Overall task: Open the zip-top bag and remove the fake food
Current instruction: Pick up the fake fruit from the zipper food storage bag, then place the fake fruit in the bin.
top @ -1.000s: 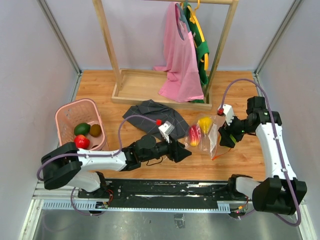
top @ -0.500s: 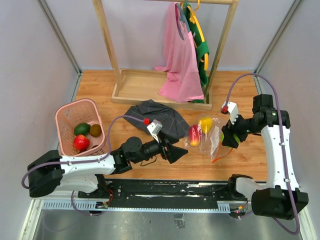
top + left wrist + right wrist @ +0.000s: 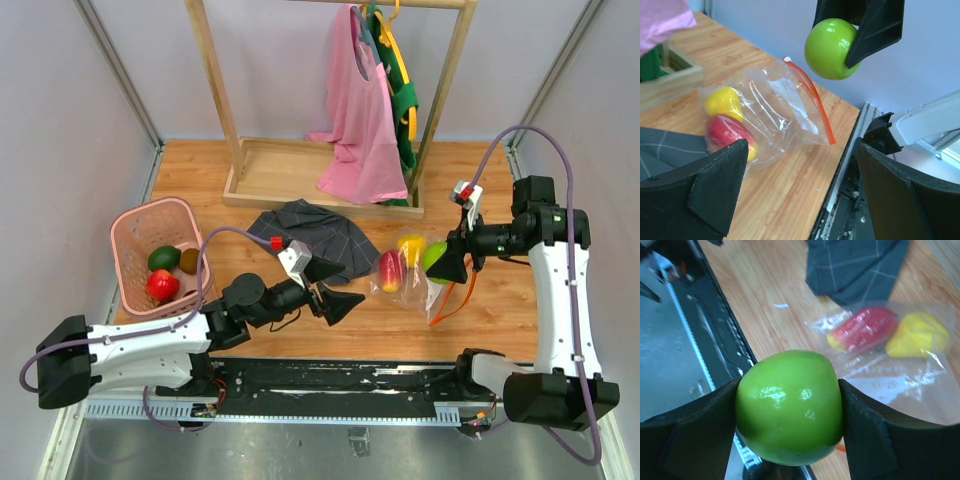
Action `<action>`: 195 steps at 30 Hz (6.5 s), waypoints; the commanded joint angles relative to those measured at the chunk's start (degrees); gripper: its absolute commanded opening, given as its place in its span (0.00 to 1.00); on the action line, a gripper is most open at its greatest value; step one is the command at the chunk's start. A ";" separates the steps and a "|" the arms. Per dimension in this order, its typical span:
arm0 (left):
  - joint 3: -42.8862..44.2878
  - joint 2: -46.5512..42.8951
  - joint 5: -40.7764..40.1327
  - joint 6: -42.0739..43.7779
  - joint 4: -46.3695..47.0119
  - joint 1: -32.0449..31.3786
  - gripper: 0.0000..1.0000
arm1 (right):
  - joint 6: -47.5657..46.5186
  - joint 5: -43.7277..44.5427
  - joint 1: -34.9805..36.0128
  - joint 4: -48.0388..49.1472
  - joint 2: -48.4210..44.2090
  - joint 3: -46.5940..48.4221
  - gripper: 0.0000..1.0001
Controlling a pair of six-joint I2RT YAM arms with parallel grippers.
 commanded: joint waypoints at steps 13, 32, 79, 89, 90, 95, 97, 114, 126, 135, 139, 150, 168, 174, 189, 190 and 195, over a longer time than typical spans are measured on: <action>4.67 2.65 -15.90 45.46 9.60 -13.37 0.95 | 8.66 -29.18 1.36 0.19 5.69 1.33 0.02; 14.83 18.76 -12.27 46.94 16.46 -10.64 0.99 | 26.93 -33.50 8.61 17.44 6.22 -6.97 0.04; 22.58 30.70 -19.35 44.14 19.94 -10.64 0.08 | 34.79 -29.62 11.91 25.87 3.39 -11.87 0.74; 18.34 27.32 -19.19 42.66 20.16 -10.58 0.00 | 34.14 -28.95 11.86 26.83 2.42 -12.91 0.98; 17.66 26.81 -19.13 42.42 20.46 -10.56 0.00 | 33.89 -28.98 11.82 26.84 2.29 -12.92 0.98; 13.41 22.79 -18.52 40.57 20.98 -10.47 0.00 | 31.02 -29.91 11.77 25.18 1.42 -12.42 0.99; 11.99 20.50 -17.67 39.43 19.82 -10.42 0.00 | 29.18 -28.67 11.77 23.93 0.98 -12.05 0.99; 5.50 -1.94 -15.32 30.40 -3.56 -8.53 0.00 | 0.48 -28.82 3.50 4.09 0.03 -10.17 0.98; 6.43 -12.72 -12.39 17.44 -19.08 -0.04 0.00 | -4.52 -23.69 -5.42 3.47 1.61 -10.46 0.99; 9.80 -16.52 -9.68 10.44 -28.85 5.84 0.00 | -8.02 -19.51 -6.16 7.07 1.19 -11.08 0.98; 10.71 -17.84 -11.36 7.82 -31.94 6.83 0.00 | -0.33 -15.94 -6.21 16.81 -0.80 -12.67 0.98; 11.86 -21.82 -17.76 0.07 -35.75 10.15 0.00 | 18.57 -7.78 -6.14 40.47 -4.16 -14.32 0.98; 27.76 -14.60 -19.87 4.54 -55.14 25.82 0.00 | 20.55 -13.11 -6.86 42.42 -3.34 -17.88 0.98; 33.59 -9.07 -7.70 5.63 -59.05 41.75 0.00 | 20.78 -11.67 -6.81 42.06 -3.19 -17.76 0.98; 31.94 -6.71 8.13 -1.44 -60.89 66.76 0.00 | 20.75 -10.91 -5.87 41.42 -1.73 -17.81 0.98; 31.04 -6.95 8.91 -1.97 -60.41 68.17 0.00 | 20.71 -10.76 -5.86 41.38 -1.73 -17.94 0.98; 26.17 -7.45 11.95 -5.17 -57.07 75.73 0.01 | 20.64 -10.76 -5.81 41.48 -1.49 -18.03 0.98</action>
